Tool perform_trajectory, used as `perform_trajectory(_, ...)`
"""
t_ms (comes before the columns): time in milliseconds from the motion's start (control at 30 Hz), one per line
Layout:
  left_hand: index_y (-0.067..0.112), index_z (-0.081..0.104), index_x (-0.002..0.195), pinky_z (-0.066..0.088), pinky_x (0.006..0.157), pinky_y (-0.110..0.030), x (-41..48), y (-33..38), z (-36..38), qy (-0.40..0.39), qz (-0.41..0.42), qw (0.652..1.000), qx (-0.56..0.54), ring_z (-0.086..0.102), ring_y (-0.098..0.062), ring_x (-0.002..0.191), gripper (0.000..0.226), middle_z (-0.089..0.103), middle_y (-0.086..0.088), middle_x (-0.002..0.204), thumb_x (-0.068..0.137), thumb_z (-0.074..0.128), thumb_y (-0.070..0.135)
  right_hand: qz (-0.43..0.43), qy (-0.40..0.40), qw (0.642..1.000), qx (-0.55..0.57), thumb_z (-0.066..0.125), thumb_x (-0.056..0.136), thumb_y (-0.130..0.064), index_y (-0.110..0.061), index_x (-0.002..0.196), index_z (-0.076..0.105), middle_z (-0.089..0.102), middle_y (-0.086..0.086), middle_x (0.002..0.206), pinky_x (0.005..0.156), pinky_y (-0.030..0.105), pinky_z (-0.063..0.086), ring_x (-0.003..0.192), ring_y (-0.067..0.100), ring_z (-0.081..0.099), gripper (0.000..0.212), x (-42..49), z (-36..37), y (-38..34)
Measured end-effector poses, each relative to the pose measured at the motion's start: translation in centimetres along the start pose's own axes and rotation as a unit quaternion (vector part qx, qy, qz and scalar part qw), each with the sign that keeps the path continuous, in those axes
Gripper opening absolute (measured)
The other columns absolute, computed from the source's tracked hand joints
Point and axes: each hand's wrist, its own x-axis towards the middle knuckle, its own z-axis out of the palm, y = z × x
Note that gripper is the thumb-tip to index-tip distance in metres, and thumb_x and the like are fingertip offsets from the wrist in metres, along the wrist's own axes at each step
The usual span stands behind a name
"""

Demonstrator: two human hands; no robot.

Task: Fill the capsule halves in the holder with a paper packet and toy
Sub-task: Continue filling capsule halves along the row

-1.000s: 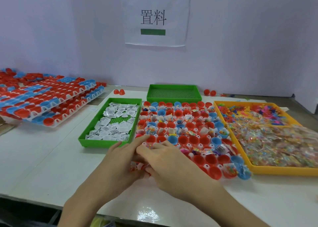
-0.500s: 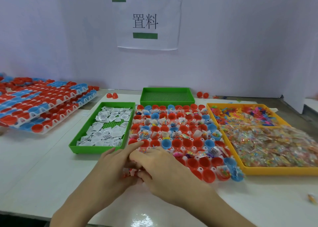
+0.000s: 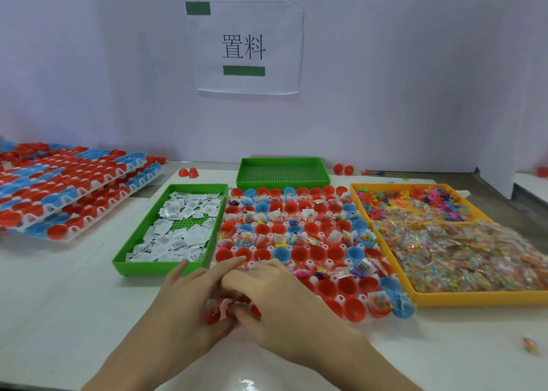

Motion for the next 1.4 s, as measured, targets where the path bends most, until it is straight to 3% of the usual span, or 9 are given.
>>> perform_trajectory(267, 0.067, 0.021, 0.127, -0.007, 0.119, -0.027, -0.3, 0.0, -0.3, 0.007, 0.004, 1.0, 0.006, 0.044, 0.016, 0.117, 0.071, 0.059, 0.039, 0.112, 0.075, 0.067, 0.053, -0.021, 0.025, 0.999, -0.015, 0.054, 0.098, -0.026, -0.026, 0.119, 0.059, 0.069, -0.009, 0.104, 0.104, 0.032, 0.031, 0.092, 0.009, 0.055, 0.022, -0.6, -0.2, 0.4)
perform_trajectory(467, 0.071, 0.038, 0.118, -0.001, 0.121, -0.029, -0.8, 0.2, -1.1, 0.01, 0.013, 0.999, -0.031, 0.038, 0.028, 0.114, 0.061, 0.054, 0.057, 0.095, 0.077, 0.079, 0.049, 0.025, 0.058, 0.998, 0.012, 0.052, 0.096, -0.042, -0.038, 0.122, 0.061, 0.068, -0.022, 0.116, 0.105, 0.016, 0.022, 0.104, -0.006, 0.056, 0.029, -1.3, -1.5, 1.2)
perform_trajectory(600, 0.055, 0.066, 0.11, 0.018, 0.117, -0.03, -1.1, 0.1, -1.9, 0.097, 0.04, 0.985, -0.135, 0.055, 0.019, 0.11, 0.03, 0.064, 0.045, 0.101, 0.08, 0.074, 0.053, 0.097, 0.162, 0.982, 0.033, 0.058, 0.092, -0.038, -0.035, 0.109, 0.071, 0.067, -0.031, 0.099, 0.09, 0.008, 0.038, 0.093, -0.008, 0.062, 0.021, -2.6, -4.8, 4.1)
perform_trajectory(700, 0.044, 0.075, 0.1, 0.039, 0.094, -0.02, 0.1, -1.2, -2.8, 0.176, 0.026, 0.966, -0.188, 0.061, 0.015, 0.102, 0.017, 0.069, 0.036, 0.101, 0.084, 0.069, 0.045, 0.216, 0.222, 0.951, -0.018, 0.068, 0.091, -0.024, -0.035, 0.098, 0.073, 0.068, -0.027, 0.091, 0.071, 0.007, 0.042, 0.084, -0.006, 0.063, 0.014, -3.7, -8.5, 8.4)
perform_trajectory(900, 0.035, 0.071, 0.109, 0.052, 0.083, -0.032, 7.4, -6.4, -3.4, 0.087, -0.126, 0.987, -0.055, 0.064, 0.0, 0.087, 0.022, 0.07, 0.007, 0.116, 0.091, 0.071, 0.022, 0.465, 0.081, 0.879, -0.07, 0.067, 0.094, -0.033, -0.026, 0.106, 0.066, 0.067, -0.004, 0.101, 0.064, 0.025, 0.042, 0.081, 0.002, 0.056, 0.013, -6.8, -13.3, 16.3)
perform_trajectory(1000, 0.028, 0.073, 0.111, 0.056, 0.079, -0.032, 9.5, -7.3, -2.1, 0.035, -0.178, 0.983, 0.012, 0.064, -0.003, 0.076, 0.022, 0.069, 0.005, 0.111, 0.089, 0.073, 0.029, 0.471, 0.116, 0.872, -0.057, 0.072, 0.091, -0.025, -0.022, 0.103, 0.071, 0.067, -0.003, 0.096, 0.07, 0.031, 0.049, 0.085, 0.01, 0.059, 0.013, -7.7, -13.0, 17.1)
perform_trajectory(1167, 0.037, 0.067, 0.077, 0.052, 0.063, -0.027, 10.0, -7.1, -1.3, 0.101, -0.214, 0.971, 0.032, 0.065, -0.009, 0.067, 0.014, 0.072, 0.007, 0.084, 0.086, 0.074, 0.043, 0.451, 0.182, 0.872, -0.055, 0.082, 0.082, -0.017, -0.022, 0.089, 0.074, 0.068, -0.003, 0.084, 0.067, 0.032, 0.051, 0.079, 0.013, 0.062, 0.012, -7.5, -12.5, 17.5)
perform_trajectory(1300, 0.03, 0.071, 0.081, 0.053, 0.072, -0.033, 9.7, -6.8, -1.1, 0.157, -0.21, 0.965, -0.024, 0.067, -0.018, 0.083, 0.007, 0.069, 0.007, 0.092, 0.085, 0.077, 0.031, 0.446, 0.205, 0.869, -0.062, 0.075, 0.088, -0.012, -0.021, 0.097, 0.075, 0.066, -0.002, 0.086, 0.057, 0.024, 0.041, 0.077, 0.011, 0.06, 0.013, -8.2, -12.3, 18.1)
perform_trajectory(1400, 0.02, 0.071, 0.074, 0.046, 0.066, -0.03, 9.6, -6.6, -1.2, 0.221, -0.195, 0.952, -0.085, 0.065, -0.016, 0.073, 0.013, 0.069, 0.005, 0.077, 0.08, 0.082, 0.018, 0.449, 0.163, 0.876, -0.069, 0.073, 0.09, -0.02, -0.026, 0.101, 0.074, 0.065, -0.004, 0.098, 0.062, 0.026, 0.043, 0.086, 0.012, 0.06, 0.013, -8.6, -12.6, 18.4)
